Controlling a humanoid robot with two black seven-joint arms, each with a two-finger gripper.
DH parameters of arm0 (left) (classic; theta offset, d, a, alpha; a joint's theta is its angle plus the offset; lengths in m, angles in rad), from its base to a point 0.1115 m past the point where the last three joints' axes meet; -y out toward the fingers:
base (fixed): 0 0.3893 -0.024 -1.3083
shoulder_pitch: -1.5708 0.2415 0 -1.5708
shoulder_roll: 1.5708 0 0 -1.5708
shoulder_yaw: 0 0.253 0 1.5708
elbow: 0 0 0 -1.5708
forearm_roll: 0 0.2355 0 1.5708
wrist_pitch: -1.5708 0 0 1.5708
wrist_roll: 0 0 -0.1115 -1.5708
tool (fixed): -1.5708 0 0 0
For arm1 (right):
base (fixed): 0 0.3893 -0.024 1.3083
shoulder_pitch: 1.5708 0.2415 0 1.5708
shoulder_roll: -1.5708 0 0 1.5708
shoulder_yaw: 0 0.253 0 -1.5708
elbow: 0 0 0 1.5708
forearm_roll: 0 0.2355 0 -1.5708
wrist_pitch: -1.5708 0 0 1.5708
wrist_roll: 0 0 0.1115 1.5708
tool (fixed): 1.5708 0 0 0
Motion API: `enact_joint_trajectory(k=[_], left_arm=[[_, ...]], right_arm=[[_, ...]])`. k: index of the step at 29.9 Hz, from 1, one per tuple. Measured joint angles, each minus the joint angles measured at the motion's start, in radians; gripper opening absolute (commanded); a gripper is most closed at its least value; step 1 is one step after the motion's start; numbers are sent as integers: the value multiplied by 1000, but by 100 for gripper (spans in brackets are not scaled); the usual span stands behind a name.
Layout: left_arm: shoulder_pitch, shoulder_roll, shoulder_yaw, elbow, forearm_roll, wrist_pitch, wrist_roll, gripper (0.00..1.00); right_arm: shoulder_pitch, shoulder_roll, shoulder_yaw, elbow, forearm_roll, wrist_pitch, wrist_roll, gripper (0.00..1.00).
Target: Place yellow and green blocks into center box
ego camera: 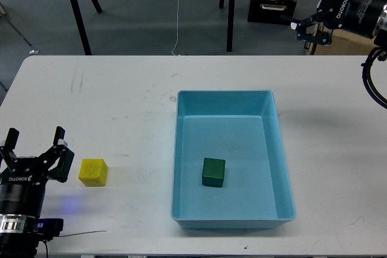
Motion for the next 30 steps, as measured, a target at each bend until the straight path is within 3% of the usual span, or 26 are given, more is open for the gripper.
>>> enact_joint_trajectory(k=[3,7,18,22,30], left_arm=[[-4,0,1,14,0,0,1,100],[-6,-1,1,22,0,0,1,100],[-10,10,-2,14,1,0,-4,100],[-14,13,-3,14,0,0,-9,100],[-29,13,-18,17,-7,0,-11,100]], right_arm=[[-115,3,126,-16,78,0,37,100],[-340,-1,357,22,160,0,41,100],[-1153,26,898,455,168,0,39,100],[-1266,80,977,493,165,0,40,100],[-1286,65,980,498,164,0,49,100]])
